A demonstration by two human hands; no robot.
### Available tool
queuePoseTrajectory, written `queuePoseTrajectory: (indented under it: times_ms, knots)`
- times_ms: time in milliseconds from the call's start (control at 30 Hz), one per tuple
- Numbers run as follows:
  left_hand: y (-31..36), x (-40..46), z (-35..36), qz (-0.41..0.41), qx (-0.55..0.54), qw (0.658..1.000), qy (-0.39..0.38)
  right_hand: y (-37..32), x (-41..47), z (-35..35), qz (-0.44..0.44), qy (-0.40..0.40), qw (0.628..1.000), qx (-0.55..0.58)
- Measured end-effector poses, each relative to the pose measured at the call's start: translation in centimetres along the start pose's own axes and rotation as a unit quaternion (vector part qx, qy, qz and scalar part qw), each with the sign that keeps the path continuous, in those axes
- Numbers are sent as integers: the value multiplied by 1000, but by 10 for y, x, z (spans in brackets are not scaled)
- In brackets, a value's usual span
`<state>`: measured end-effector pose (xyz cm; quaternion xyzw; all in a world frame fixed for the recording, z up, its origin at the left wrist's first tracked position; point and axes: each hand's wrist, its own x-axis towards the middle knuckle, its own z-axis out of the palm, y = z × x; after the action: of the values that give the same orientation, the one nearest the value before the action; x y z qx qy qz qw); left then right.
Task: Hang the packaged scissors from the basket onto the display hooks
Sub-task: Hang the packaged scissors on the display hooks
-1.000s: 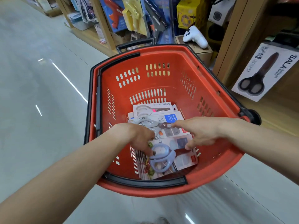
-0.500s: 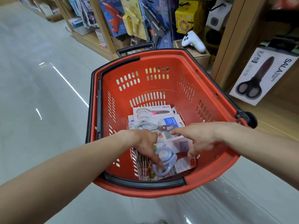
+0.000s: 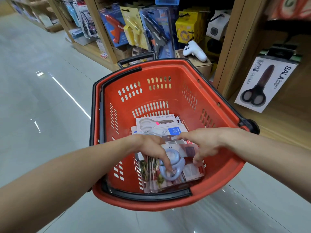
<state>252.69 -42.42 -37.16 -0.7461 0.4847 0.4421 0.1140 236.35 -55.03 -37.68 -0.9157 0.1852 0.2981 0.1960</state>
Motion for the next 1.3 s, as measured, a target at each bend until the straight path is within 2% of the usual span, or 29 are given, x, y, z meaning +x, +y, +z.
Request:
queuePoseTrajectory:
  times_ms: [200, 367, 467, 567, 667, 767, 833, 900, 1033, 1167, 1233, 1300]
  knots:
    - [-6, -29, -23, 47, 62, 996, 30, -6, -5, -5, -31, 70, 997, 8]
    - [-23, -53, -46, 79, 51, 994, 63, -7, -8, -10, -36, 89, 995, 8]
    - [-30, -68, -60, 106, 57, 987, 107, -5, -9, -19, -47, 195, 979, 29]
    - [-35, -79, -69, 118, 78, 971, 191, 1, -10, -32, -40, 315, 948, -1]
    - [-41, -85, -75, 130, 44, 953, 272, 4, -12, -46, -44, 428, 902, -15]
    - [-45, -91, -83, 130, -55, 934, 328, 2, -24, -72, -30, 515, 856, 16]
    - [-41, -96, -90, 146, -142, 911, 358, 0, -38, -95, -3, 568, 821, 62]
    - [-30, -102, -96, 174, -229, 875, 389, 0, -61, -118, 28, 615, 770, 166]
    - [-1, -101, -89, 233, -378, 822, 357, 0, -86, -138, 65, 628, 667, 397]
    - [53, -99, -95, 318, -486, 749, 318, 8, -105, -142, 112, 573, 602, 545]
    - [87, -93, -102, 362, -518, 715, 299, 10, -123, -148, 57, 556, 553, 618]
    - [126, -88, -108, 407, -522, 690, 293, 12, -143, -155, -15, 582, 519, 626]
